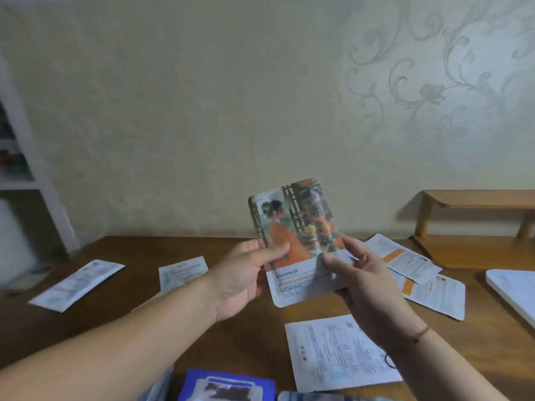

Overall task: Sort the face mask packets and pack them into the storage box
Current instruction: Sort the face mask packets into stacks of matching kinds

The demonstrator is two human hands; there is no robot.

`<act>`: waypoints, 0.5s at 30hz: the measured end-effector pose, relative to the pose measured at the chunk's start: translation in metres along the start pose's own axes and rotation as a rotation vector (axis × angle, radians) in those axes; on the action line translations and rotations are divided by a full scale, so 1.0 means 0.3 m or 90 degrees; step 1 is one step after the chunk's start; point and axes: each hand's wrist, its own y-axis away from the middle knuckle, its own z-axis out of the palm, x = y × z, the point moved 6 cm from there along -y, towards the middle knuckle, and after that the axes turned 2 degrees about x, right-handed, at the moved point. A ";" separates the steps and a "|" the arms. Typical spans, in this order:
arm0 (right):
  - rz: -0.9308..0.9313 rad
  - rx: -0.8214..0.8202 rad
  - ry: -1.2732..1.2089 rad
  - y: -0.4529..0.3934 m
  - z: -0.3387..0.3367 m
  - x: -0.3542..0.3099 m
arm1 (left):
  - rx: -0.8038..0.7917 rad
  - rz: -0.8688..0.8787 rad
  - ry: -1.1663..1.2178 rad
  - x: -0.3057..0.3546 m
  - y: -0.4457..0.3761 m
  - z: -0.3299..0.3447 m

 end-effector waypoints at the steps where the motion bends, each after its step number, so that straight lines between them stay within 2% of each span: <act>1: -0.001 -0.006 0.005 0.000 0.025 0.008 | 0.020 0.016 -0.015 0.004 0.011 -0.027; 5: 0.039 -0.048 -0.014 -0.029 0.158 0.001 | 0.057 0.070 -0.105 0.044 0.090 -0.153; 8: 0.054 -0.104 0.057 -0.088 0.296 -0.024 | 0.060 0.087 -0.172 0.073 0.186 -0.258; 11: 0.034 -0.137 0.110 -0.151 0.470 -0.021 | 0.114 0.087 -0.139 0.097 0.311 -0.389; 15: 0.074 -0.175 0.117 -0.159 0.771 0.090 | 0.228 0.057 -0.079 0.065 0.534 -0.625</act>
